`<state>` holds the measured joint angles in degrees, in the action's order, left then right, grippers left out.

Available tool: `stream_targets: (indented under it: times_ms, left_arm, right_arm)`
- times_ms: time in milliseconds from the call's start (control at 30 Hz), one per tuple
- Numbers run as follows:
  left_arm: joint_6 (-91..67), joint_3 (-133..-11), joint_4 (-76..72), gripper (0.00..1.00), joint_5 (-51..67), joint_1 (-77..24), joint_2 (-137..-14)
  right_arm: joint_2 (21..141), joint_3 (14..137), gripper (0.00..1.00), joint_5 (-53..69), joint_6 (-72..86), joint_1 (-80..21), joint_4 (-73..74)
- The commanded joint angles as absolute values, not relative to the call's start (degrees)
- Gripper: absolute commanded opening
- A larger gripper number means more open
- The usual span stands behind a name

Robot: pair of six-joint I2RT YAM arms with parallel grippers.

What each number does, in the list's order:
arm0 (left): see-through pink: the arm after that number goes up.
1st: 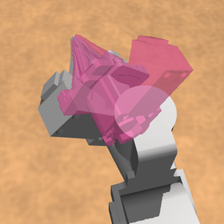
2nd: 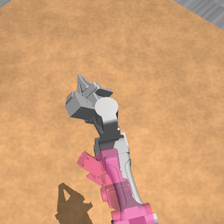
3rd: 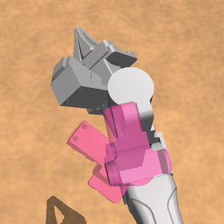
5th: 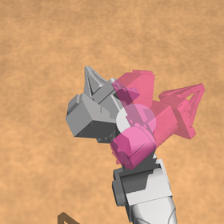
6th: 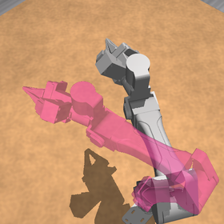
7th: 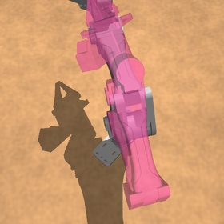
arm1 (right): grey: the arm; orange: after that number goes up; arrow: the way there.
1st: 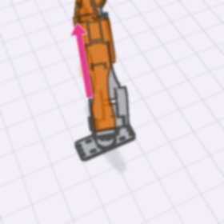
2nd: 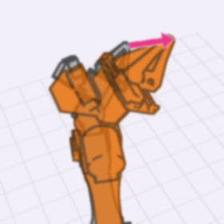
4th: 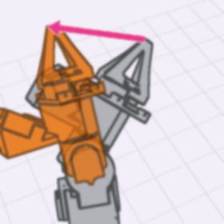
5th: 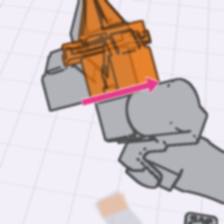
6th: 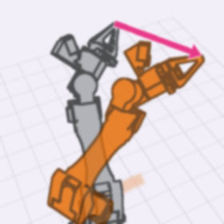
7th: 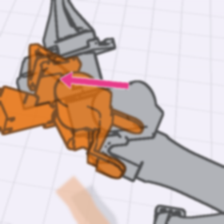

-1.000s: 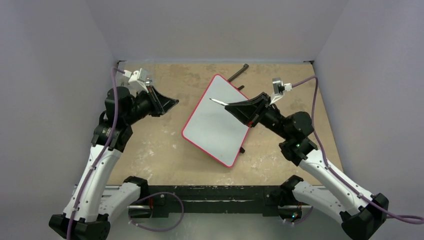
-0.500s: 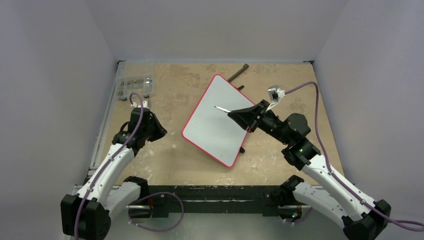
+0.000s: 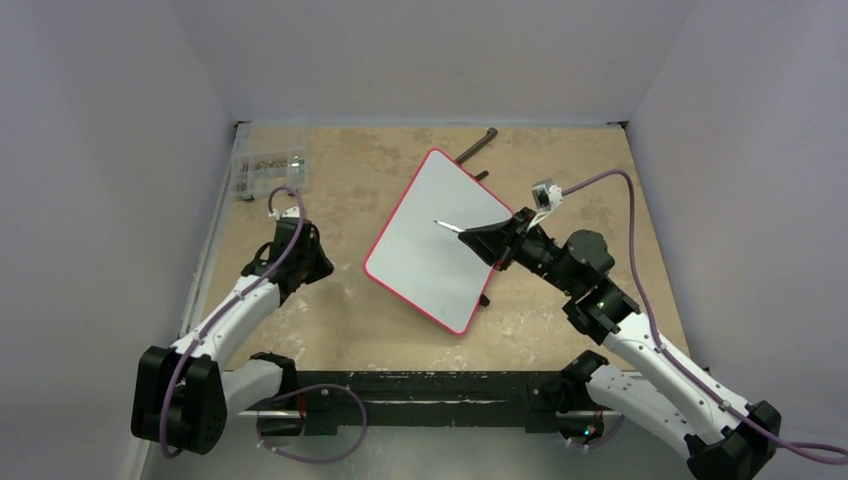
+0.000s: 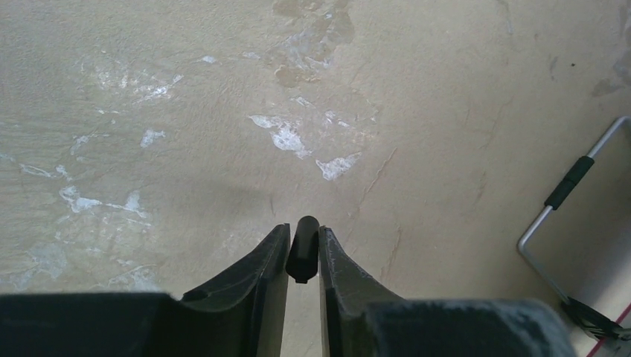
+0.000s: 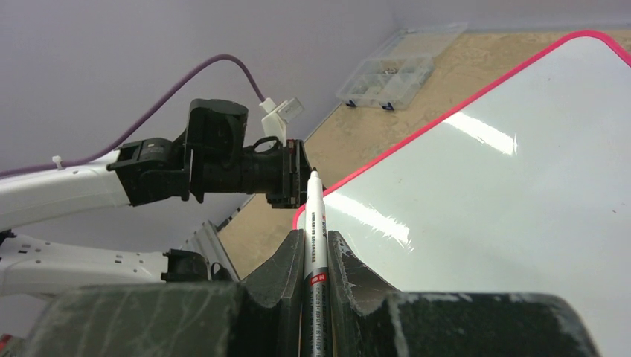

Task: Write a sentence on the whiteboard
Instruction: Place the pen cap at the center of the board, then adjust the whiteboard at the center of the board.

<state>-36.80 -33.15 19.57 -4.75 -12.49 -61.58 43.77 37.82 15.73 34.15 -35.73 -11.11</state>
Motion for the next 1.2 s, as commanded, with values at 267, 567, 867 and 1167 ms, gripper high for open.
stream_targets:
  times_ms: [267, 567, 867, 1167]
  left_arm:
    - [-36.24, -37.97, 20.73, 0.59, -6.75, -12.30, -62.03]
    - [-31.07, -47.81, 25.42, 0.58, 3.49, -12.30, -57.95]
    - [-21.05, -68.91, 30.59, 0.63, 25.74, -12.30, -67.92]
    - [-18.45, -85.97, 34.95, 0.59, 39.52, -12.50, -88.91]
  right_arm:
    - [41.98, 36.73, 0.00, 13.27, 30.62, -35.76, -9.72]
    - [41.21, 36.33, 0.00, 12.69, 29.52, -35.74, -9.41]
    - [39.06, 36.91, 0.00, 12.93, 27.34, -35.74, -6.97]
    - [37.73, 33.71, 0.00, 16.38, 30.68, -35.74, -8.10]
